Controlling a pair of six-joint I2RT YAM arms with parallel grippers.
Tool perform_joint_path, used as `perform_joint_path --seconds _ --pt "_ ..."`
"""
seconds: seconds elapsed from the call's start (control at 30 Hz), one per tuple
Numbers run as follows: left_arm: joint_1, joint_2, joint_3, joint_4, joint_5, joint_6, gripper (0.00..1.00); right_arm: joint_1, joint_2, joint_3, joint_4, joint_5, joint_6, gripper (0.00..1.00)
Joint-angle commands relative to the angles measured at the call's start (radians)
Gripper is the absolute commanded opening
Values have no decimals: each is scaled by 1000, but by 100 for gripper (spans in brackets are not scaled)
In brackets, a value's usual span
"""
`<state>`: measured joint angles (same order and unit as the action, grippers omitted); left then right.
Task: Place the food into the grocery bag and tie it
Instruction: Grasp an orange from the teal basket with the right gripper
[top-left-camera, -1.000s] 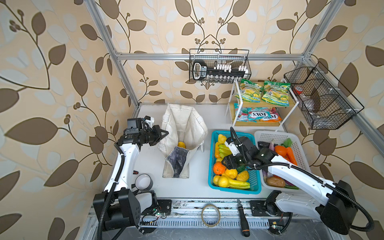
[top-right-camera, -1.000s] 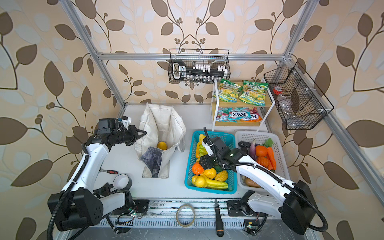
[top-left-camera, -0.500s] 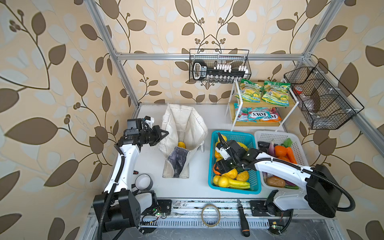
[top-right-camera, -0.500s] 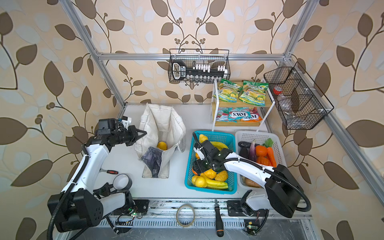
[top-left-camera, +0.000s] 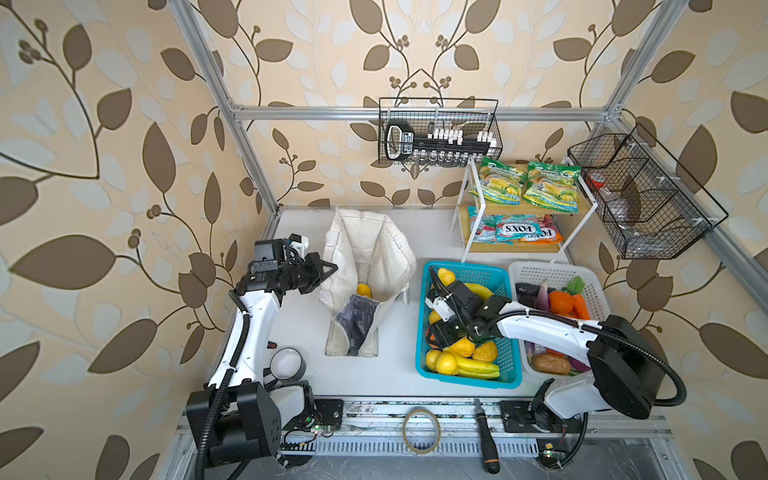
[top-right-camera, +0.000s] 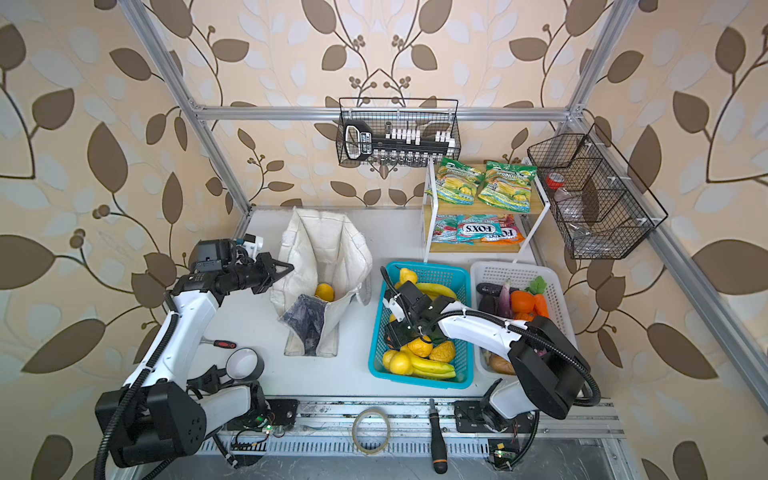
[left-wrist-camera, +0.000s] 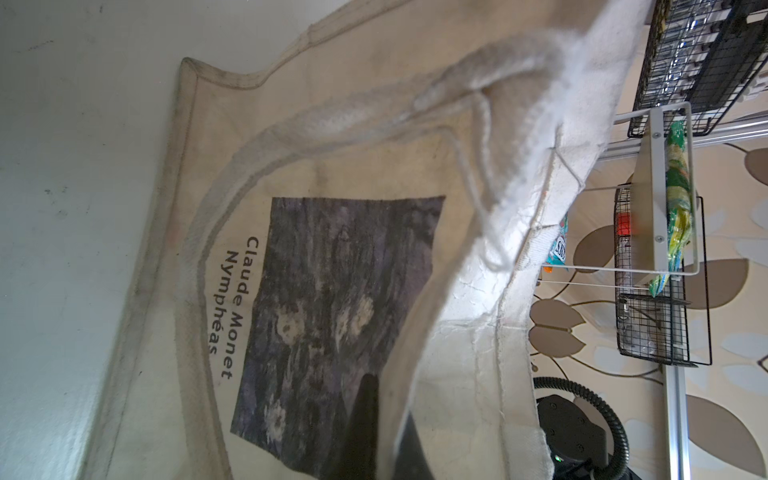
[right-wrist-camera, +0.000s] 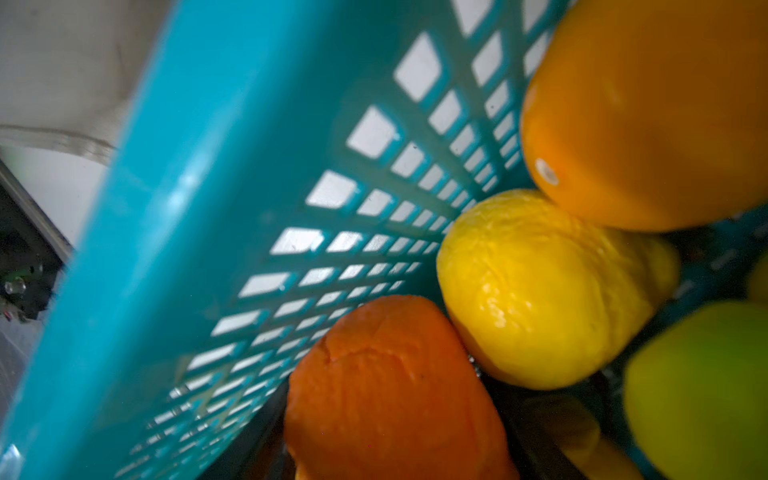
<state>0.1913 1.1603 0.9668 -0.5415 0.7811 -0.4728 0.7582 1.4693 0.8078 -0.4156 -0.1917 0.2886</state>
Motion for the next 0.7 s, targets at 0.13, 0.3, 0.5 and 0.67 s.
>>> perform_joint_path --seconds 0.13,0.3,0.5,0.67 --pt "6 -28 -7 -2 29 11 0 4 -78 47 -41 -22 -8 51" --pt "7 -31 -10 -3 29 14 0 -5 -178 80 -111 18 -15 51" --pt "5 -30 -8 0 30 10 0 -49 -266 152 -188 63 -28 51" --pt "6 -25 -10 9 33 2 0 -67 -262 324 -247 89 -50 54"
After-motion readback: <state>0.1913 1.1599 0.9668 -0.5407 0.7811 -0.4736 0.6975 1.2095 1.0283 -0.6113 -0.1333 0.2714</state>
